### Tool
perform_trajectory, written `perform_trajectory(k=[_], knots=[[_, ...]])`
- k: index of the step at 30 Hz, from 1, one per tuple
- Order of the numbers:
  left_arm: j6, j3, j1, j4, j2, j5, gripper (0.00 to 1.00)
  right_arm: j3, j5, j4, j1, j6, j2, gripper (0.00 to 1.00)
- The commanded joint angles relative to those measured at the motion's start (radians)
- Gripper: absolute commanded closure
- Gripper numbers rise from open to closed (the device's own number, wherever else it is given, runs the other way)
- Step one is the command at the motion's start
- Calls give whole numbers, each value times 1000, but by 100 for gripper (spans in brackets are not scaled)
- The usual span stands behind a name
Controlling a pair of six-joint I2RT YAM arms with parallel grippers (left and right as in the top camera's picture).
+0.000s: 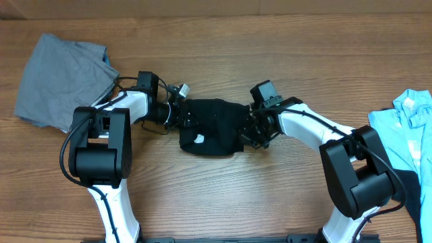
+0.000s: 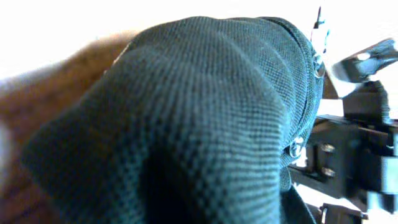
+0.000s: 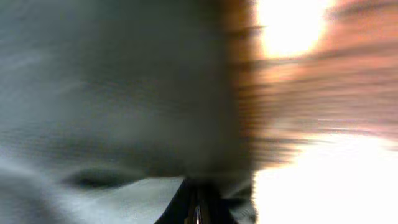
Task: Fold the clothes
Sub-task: 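Carry the black bundle with the left gripper onto the grey shirt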
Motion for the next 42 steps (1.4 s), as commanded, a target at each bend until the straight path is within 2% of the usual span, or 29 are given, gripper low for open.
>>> perform_trajectory(k=[1, 5, 9, 17, 20, 23, 32, 36, 42], knots=[[29, 41, 19, -53, -54, 27, 96, 8, 177, -124, -11, -36, -82, 96], [30, 97, 71, -79, -161, 36, 96, 37, 273, -230, -11, -79, -222, 96], [-9, 196, 163, -79, -267, 76, 96, 39, 314, -257, -10, -85, -359, 93], [-175, 387, 377, -7, -306, 88, 96, 39, 313, -271, -10, -85, -406, 93], [-303, 400, 499, 105, -305, 73, 96, 39, 313, -285, -10, -84, -406, 93], [-338, 399, 583, 122, -304, 2, 96, 39, 313, -291, -10, -84, -406, 93], [-349, 399, 715, 146, -187, -103, 96, 39, 309, -306, -10, -84, -406, 92], [-353, 399, 735, 203, -95, -59, 96, 39, 309, -325, -10, -84, -406, 92], [-352, 399, 767, 100, -23, -144, 96, 39, 309, -360, -10, -84, -406, 92]])
